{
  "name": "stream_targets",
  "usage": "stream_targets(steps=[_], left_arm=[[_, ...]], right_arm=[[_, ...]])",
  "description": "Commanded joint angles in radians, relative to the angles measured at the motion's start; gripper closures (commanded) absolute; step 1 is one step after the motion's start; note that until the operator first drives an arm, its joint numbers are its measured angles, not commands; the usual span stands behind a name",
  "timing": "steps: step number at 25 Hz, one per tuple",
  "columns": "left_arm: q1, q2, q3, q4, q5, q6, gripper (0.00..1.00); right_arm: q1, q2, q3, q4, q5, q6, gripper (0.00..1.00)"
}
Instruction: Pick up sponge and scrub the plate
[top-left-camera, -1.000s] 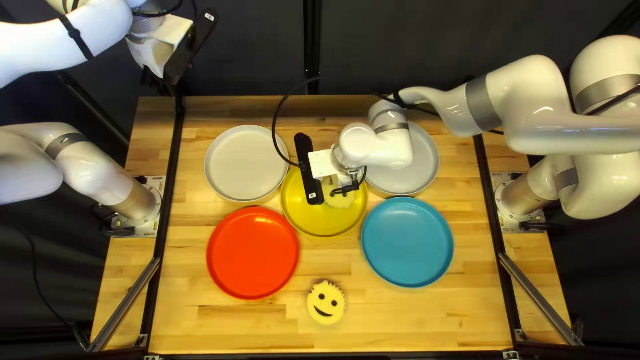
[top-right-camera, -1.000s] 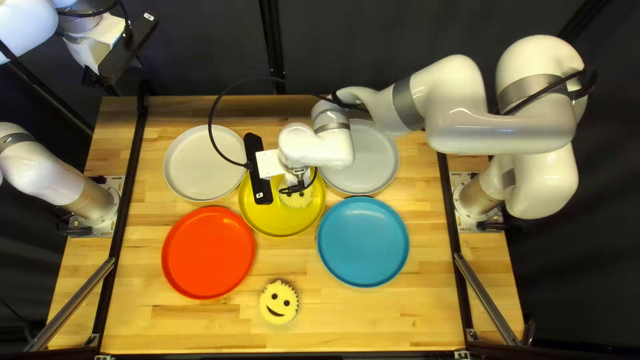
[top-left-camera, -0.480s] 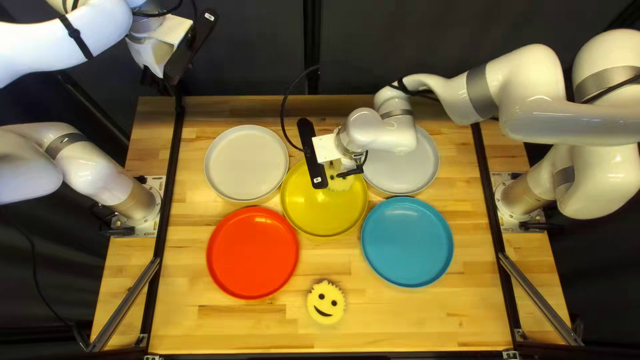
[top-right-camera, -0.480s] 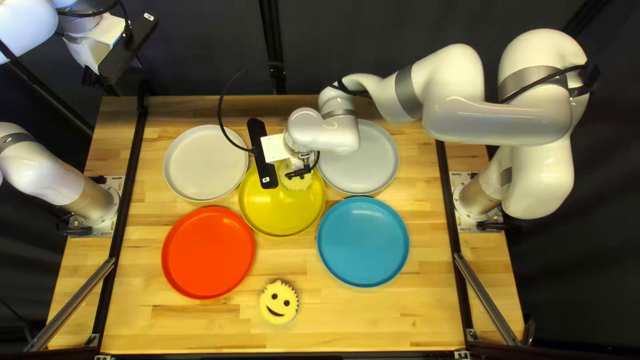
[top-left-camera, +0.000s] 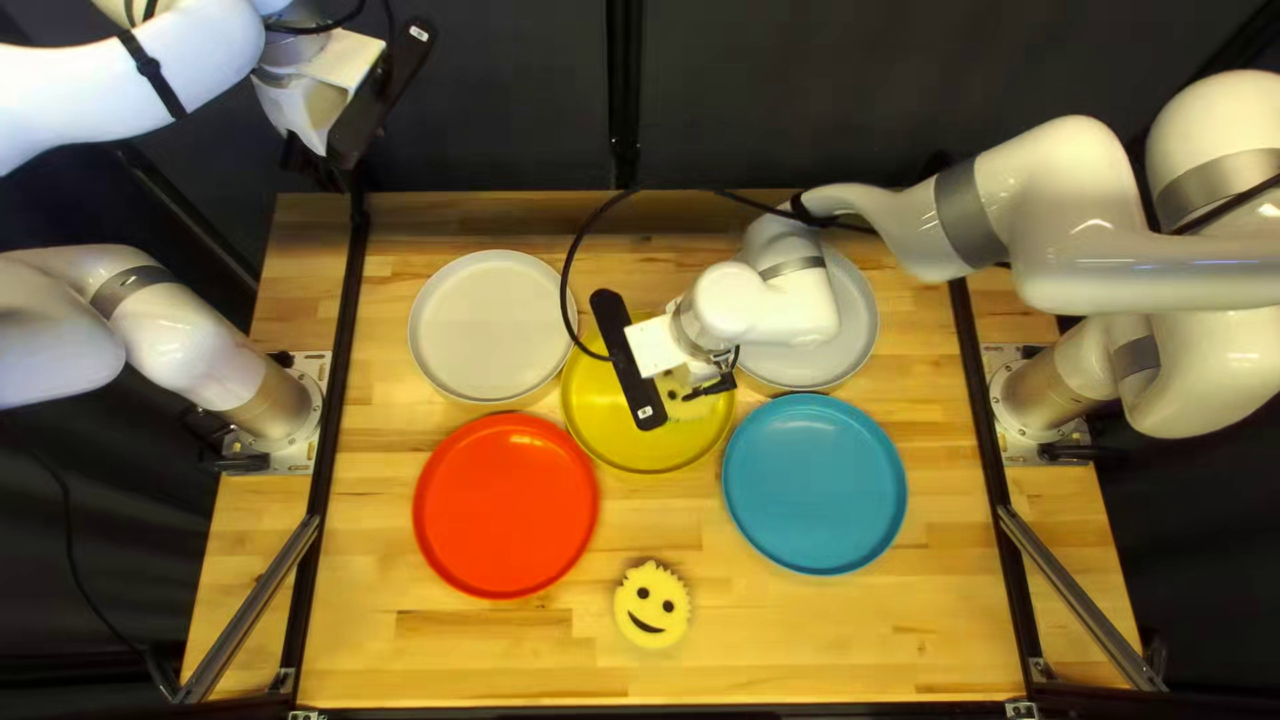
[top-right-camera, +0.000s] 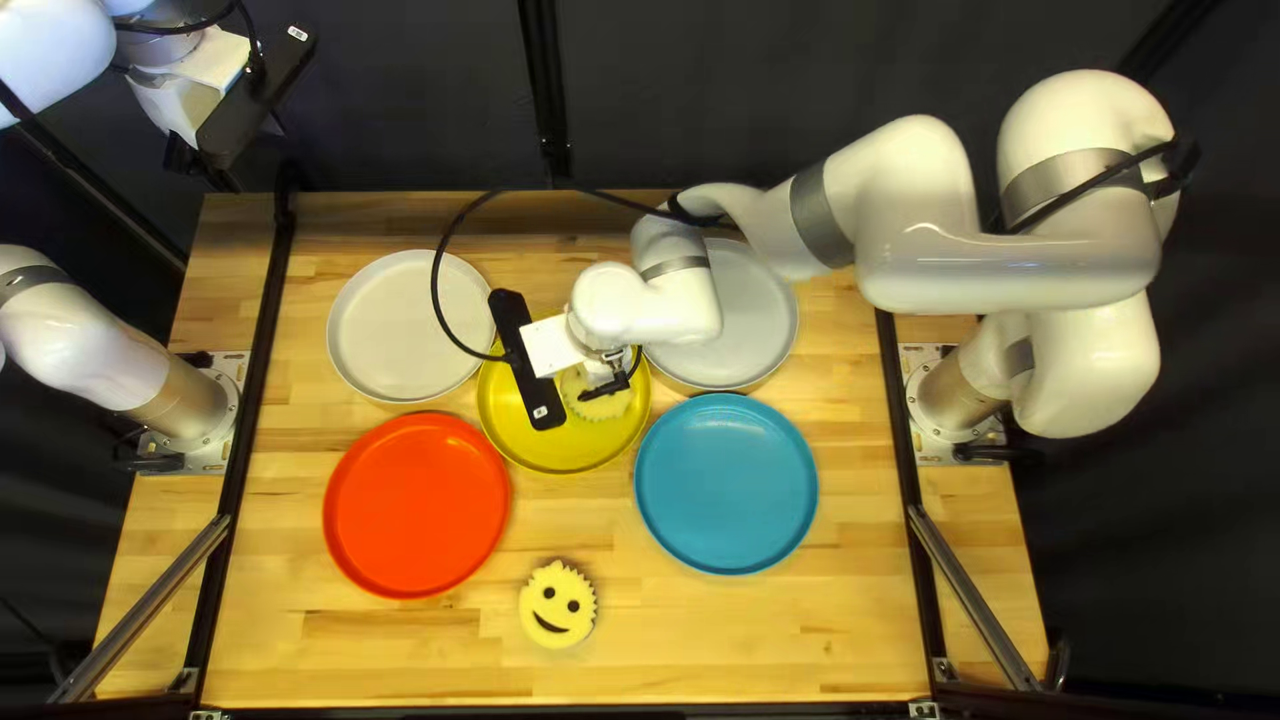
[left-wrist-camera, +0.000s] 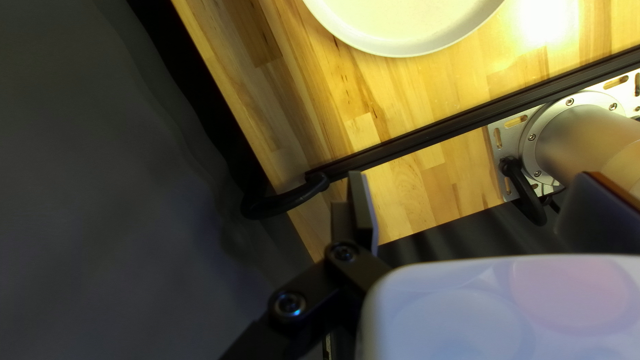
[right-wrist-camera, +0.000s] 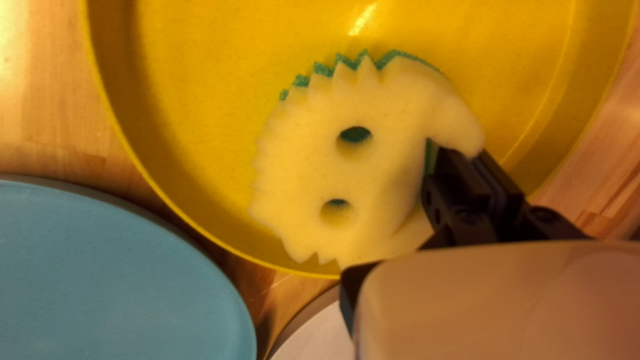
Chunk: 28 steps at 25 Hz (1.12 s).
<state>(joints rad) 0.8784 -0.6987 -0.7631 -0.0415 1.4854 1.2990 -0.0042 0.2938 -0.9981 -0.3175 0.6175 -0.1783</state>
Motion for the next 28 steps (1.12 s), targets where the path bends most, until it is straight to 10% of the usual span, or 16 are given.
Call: stream_targets(steps=[1,15,28], left_arm=[[0.0,0.0,0.0,0.0,0.0,0.0,0.0],[0.0,0.0,0.0,0.0,0.0,0.0,0.0],[0.0,0.0,0.0,0.0,0.0,0.0,0.0]], right_arm=[[-0.042,0.007,-0.005,0.011,-0.015,-0.032,1.0],[-0.164,0.099,-0.132,0.093,-0.001,-0.104,1.0],[0.012,0.091,-0.137,0.011,0.066,0.063,1.0]])
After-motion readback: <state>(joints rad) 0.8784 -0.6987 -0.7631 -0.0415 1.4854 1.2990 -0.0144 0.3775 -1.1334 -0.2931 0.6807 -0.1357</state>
